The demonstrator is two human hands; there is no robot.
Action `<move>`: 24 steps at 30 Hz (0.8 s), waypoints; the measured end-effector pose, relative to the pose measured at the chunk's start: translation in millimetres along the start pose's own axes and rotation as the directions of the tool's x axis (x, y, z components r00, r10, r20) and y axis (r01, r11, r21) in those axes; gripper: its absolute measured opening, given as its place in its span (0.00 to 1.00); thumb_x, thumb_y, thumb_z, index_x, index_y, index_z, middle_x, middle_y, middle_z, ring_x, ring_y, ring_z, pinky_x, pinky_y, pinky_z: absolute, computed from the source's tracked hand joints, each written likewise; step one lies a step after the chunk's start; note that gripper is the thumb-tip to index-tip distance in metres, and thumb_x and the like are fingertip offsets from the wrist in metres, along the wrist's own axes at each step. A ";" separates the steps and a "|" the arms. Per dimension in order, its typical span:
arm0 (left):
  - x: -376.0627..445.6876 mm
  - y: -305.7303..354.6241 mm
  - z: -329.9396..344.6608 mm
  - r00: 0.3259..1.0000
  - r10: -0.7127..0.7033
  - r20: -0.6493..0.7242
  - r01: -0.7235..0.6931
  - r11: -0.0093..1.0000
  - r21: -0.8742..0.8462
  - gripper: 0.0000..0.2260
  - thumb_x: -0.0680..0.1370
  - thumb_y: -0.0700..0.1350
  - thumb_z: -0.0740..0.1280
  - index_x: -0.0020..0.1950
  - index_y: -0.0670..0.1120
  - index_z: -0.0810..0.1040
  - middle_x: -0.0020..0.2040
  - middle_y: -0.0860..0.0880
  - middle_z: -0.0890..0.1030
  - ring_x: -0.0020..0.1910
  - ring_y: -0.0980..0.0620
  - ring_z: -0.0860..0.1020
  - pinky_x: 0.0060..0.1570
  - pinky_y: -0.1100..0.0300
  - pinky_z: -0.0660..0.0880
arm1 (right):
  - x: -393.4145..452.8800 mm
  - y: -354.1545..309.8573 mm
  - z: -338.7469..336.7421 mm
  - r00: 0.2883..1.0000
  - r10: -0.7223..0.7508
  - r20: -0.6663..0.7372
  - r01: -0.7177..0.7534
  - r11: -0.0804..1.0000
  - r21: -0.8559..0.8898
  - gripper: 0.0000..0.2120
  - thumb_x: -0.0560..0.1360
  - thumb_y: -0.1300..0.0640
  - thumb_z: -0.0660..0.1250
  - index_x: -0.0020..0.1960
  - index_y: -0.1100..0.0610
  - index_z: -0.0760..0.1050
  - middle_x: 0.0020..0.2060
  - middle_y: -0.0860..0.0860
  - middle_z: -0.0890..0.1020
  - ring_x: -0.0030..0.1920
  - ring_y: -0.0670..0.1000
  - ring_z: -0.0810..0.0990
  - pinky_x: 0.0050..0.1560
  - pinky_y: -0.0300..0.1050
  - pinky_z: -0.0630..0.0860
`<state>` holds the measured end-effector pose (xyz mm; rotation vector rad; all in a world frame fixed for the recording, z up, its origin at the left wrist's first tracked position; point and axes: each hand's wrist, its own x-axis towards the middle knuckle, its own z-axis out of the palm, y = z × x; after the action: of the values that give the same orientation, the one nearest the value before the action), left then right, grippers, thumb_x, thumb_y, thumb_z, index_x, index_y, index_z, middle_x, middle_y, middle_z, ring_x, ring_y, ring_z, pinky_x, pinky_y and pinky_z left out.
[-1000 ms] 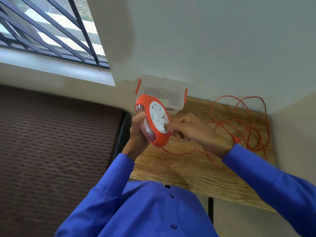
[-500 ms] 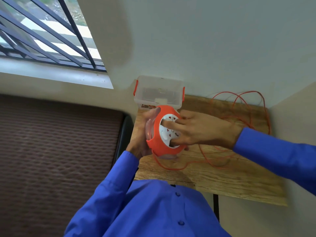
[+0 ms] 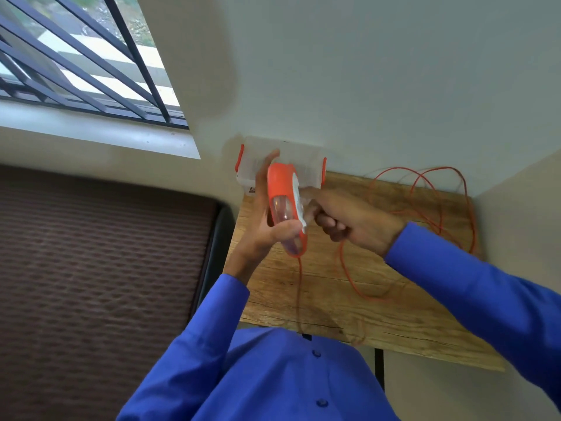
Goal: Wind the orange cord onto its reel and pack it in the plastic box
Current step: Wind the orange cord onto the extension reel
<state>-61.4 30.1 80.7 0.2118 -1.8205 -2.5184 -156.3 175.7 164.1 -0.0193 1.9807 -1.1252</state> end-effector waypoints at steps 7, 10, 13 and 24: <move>-14.2 1.1 -6.7 0.997 -0.060 -0.052 0.042 0.955 -0.295 0.43 0.71 0.70 0.77 0.78 0.46 0.75 0.67 0.42 0.85 0.66 0.40 0.83 0.62 0.45 0.83 | -21.6 13.6 -4.2 0.737 -0.625 0.260 0.655 0.563 -0.505 0.03 0.78 0.54 0.76 0.49 0.49 0.90 0.47 0.48 0.84 0.43 0.46 0.81 0.36 0.44 0.77; -12.3 -0.1 -5.8 0.992 -0.078 0.101 0.115 0.892 -0.437 0.40 0.79 0.69 0.71 0.79 0.41 0.75 0.69 0.34 0.81 0.67 0.33 0.81 0.64 0.36 0.81 | -25.2 14.1 -5.8 0.456 -0.715 0.531 0.609 -0.184 -0.771 0.16 0.69 0.59 0.84 0.55 0.49 0.88 0.65 0.60 0.82 0.55 0.61 0.84 0.40 0.50 0.82; -14.8 -7.6 -7.5 0.955 -0.154 0.253 0.273 0.789 -0.550 0.39 0.80 0.70 0.68 0.80 0.42 0.75 0.72 0.33 0.80 0.68 0.30 0.81 0.64 0.25 0.77 | -25.8 6.9 -8.0 0.456 -0.613 0.645 0.520 -0.405 -0.752 0.25 0.66 0.61 0.85 0.60 0.46 0.85 0.74 0.62 0.77 0.61 0.63 0.83 0.48 0.53 0.84; -12.0 1.9 -0.9 0.959 -0.153 0.238 0.264 0.785 -0.560 0.47 0.71 0.69 0.78 0.81 0.42 0.73 0.74 0.30 0.75 0.66 0.29 0.78 0.66 0.15 0.66 | -13.2 -3.5 -12.3 0.663 -0.732 0.157 0.574 0.362 -0.735 0.31 0.68 0.25 0.72 0.64 0.41 0.86 0.33 0.43 0.87 0.30 0.40 0.80 0.37 0.40 0.81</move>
<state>-49.5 30.0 83.3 0.1753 -0.9928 -3.2048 -157.3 187.3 178.3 -1.3264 2.5827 -0.6540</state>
